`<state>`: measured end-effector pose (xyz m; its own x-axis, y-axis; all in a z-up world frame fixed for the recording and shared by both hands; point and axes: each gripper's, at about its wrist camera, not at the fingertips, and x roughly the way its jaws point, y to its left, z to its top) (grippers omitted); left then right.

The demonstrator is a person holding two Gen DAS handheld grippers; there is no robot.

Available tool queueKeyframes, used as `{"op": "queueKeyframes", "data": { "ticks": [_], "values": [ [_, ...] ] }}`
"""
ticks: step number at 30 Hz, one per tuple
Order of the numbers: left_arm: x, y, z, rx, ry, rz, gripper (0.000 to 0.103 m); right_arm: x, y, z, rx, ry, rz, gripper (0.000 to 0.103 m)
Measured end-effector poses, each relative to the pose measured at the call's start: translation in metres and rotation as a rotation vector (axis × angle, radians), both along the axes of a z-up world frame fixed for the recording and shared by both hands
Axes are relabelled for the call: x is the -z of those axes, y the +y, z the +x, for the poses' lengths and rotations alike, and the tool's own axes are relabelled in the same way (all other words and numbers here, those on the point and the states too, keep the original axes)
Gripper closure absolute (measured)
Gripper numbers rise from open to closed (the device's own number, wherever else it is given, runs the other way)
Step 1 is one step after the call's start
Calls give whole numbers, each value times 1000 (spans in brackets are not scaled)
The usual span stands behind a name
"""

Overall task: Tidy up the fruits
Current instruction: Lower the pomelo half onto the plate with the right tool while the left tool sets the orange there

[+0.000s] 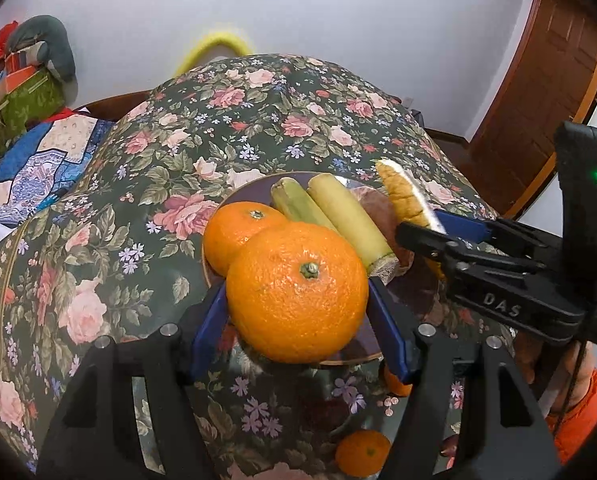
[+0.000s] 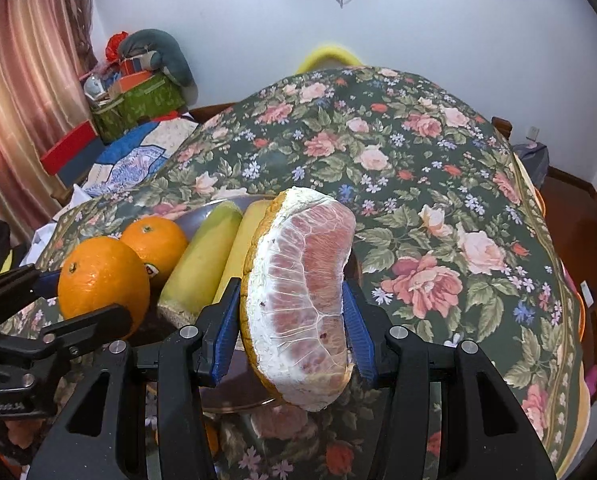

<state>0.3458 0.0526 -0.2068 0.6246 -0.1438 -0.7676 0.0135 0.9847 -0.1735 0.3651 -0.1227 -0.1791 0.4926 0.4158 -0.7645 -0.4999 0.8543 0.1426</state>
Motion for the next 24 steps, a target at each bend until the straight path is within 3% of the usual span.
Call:
{"op": "queueKeyframes", "data": {
  "ticks": [14,24],
  "values": [
    [10,-7,4,6,42,19,35,5,2,-1,-8,26,-4,55],
    [-21,1,-19,-13,-15,-12,35,-26,-4,-26,-22,-44,-1,54]
  ]
}}
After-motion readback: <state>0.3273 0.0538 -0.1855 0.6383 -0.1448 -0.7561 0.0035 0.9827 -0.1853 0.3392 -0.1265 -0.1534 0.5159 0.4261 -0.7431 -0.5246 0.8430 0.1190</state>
